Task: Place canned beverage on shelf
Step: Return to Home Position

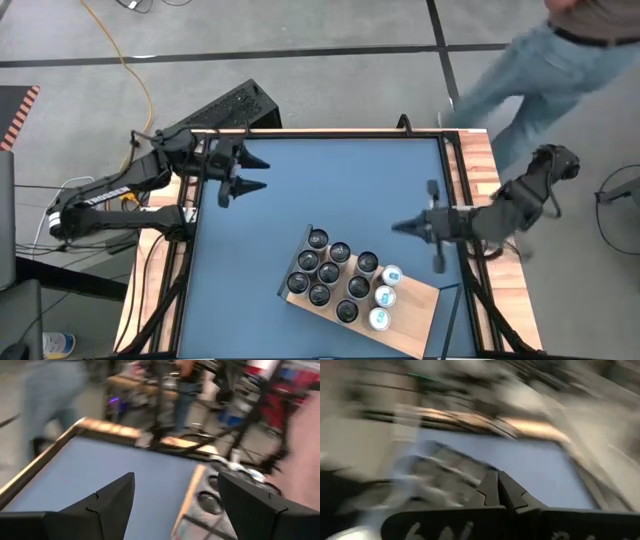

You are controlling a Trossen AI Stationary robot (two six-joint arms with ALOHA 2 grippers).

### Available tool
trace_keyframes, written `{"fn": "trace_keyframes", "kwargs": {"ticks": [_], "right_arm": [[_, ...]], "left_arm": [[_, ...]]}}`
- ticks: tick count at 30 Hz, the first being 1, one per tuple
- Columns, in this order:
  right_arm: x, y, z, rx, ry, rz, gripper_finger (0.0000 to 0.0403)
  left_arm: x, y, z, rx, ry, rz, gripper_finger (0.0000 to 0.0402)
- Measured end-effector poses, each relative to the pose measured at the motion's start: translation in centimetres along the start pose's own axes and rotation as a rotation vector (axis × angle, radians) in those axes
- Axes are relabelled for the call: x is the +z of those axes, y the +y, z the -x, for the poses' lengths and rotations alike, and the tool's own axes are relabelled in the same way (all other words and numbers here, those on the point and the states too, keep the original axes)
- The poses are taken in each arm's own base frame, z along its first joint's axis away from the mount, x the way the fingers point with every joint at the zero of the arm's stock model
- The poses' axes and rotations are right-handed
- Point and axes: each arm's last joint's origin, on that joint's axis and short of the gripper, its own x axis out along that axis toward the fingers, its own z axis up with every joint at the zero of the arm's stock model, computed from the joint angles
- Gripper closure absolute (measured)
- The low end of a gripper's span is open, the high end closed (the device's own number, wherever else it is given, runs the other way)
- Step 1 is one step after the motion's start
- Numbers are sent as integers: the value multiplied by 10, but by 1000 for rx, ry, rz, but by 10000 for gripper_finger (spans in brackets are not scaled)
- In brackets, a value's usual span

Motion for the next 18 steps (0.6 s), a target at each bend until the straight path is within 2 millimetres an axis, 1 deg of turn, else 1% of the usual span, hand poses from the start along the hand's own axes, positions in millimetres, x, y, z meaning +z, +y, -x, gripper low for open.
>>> {"fn": "trace_keyframes", "kwargs": {"ticks": [3, 4, 5, 7, 10, 13, 16, 18], "right_arm": [[18, -14, 6, 380, -150, 152, 403], [21, -21, 8, 473, -193, 183, 403], [22, -29, 12, 526, -218, 192, 403], [18, -45, 19, 535, -199, 161, 403], [9, -65, 21, 435, -191, 63, 403], [-2, -75, 13, 379, -203, 30, 403], [-14, -81, 8, 399, -229, -10, 403], [-21, -87, 7, 382, -252, -47, 403]], "left_arm": [[6, -3, -2, -101, -48, -86, 132], [8, -4, -1, -119, -62, -105, 132], [9, -5, -1, -130, -71, -118, 132], [9, -6, 0, -143, -71, -128, 132], [7, -7, -1, -155, -57, -123, 132], [5, -8, -7, -102, -62, -121, 132], [-3, -9, -16, 2, -43, -103, 132], [-10, -9, -19, 67, -42, -91, 132]]}}
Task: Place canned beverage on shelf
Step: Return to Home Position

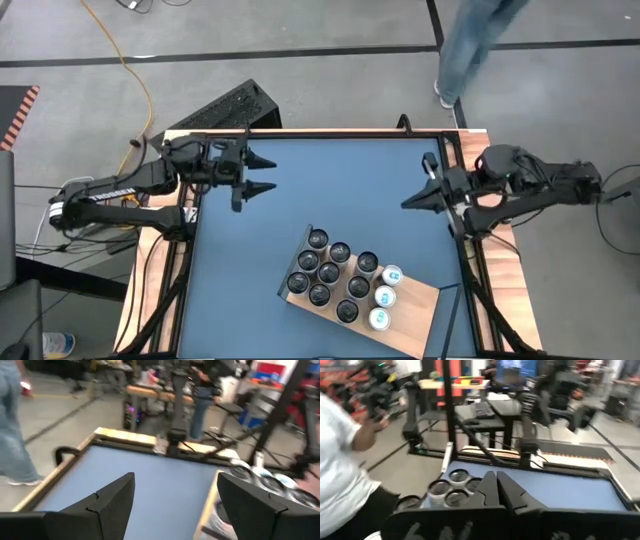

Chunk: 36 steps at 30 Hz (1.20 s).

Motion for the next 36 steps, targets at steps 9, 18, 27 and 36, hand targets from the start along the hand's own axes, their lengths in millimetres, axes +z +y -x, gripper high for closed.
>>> {"fn": "trace_keyframes", "kwargs": {"ticks": [9, 18, 27, 36], "right_arm": [[-21, -15, 10, -30, -45, -84, 403], [-30, -20, 22, -60, -57, -48, 403], [-52, -29, 34, -140, -61, -111, 403], [-83, -37, 32, -71, -119, -175, 403]], "left_arm": [[-20, -11, 5, -127, -73, 20, 132], [-39, -11, 41, -13, -182, 75, 132], [-56, -9, 68, 93, -265, 109, 132], [-74, -4, 77, 189, -283, 184, 132]]}}
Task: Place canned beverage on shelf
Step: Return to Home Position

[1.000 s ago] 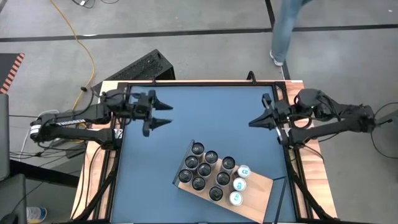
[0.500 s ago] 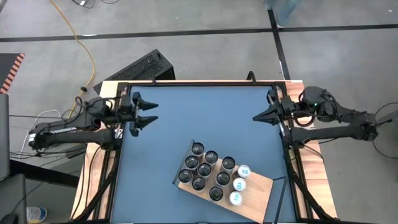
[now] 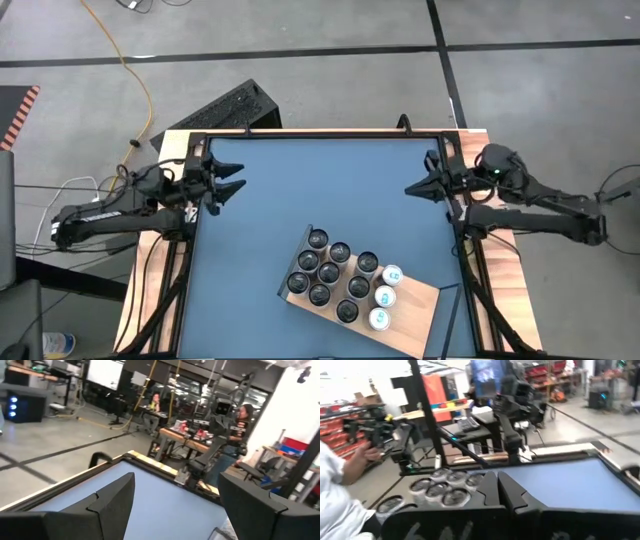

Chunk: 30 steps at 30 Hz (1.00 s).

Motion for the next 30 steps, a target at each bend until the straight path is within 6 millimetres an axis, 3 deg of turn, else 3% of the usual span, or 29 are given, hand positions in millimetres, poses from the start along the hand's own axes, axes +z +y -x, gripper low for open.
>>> {"fn": "trace_keyframes", "kwargs": {"ticks": [8, 14, 18, 25, 30], "right_arm": [[-43, -13, 2, -39, -29, -64, 403], [-74, -13, 9, -27, -91, -55, 403], [-94, -17, 17, -157, -167, -29, 403], [-140, -30, 23, -371, -205, -27, 403], [-144, -29, 25, -370, -209, -26, 403]], "left_arm": [[-23, 9, -2, 48, 53, 42, 132], [-35, 10, -2, -63, 114, 31, 132], [-37, 8, -1, -146, 135, 16, 132], [-41, 12, -2, -59, 122, 8, 132], [-40, 11, -2, -59, 118, 8, 132]]}}
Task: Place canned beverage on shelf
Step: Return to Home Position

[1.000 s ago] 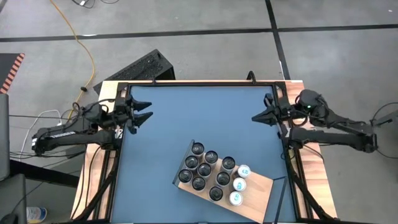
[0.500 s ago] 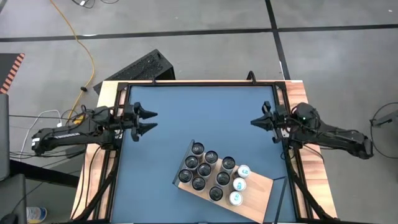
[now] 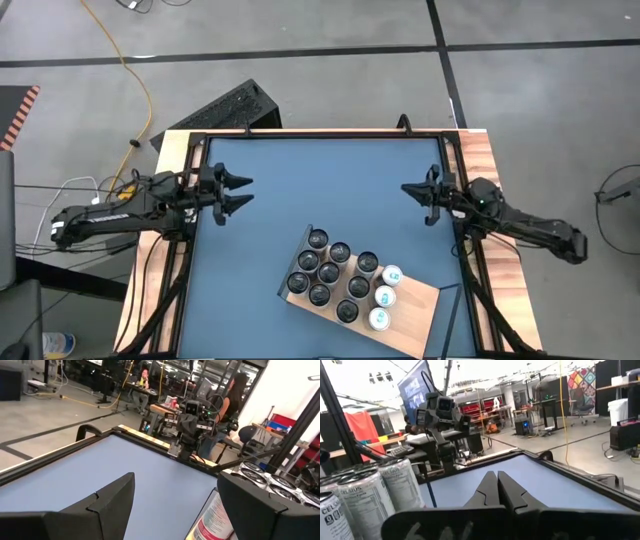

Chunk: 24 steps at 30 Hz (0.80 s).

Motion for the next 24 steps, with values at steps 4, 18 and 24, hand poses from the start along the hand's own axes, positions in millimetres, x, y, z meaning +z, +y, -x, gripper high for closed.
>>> {"fn": "trace_keyframes", "kwargs": {"ticks": [4, 18, 24], "right_arm": [[1, 0, 1, 2, -10, 12, 403], [-17, -4, 2, -46, 169, -20, 403], [-16, -4, 2, -49, 161, -91, 403]], "left_arm": [[0, 0, 0, 4, 2, -31, 132], [-7, 6, 0, 138, 39, 32, 132], [-20, 11, 3, 197, 180, 60, 132]]}}
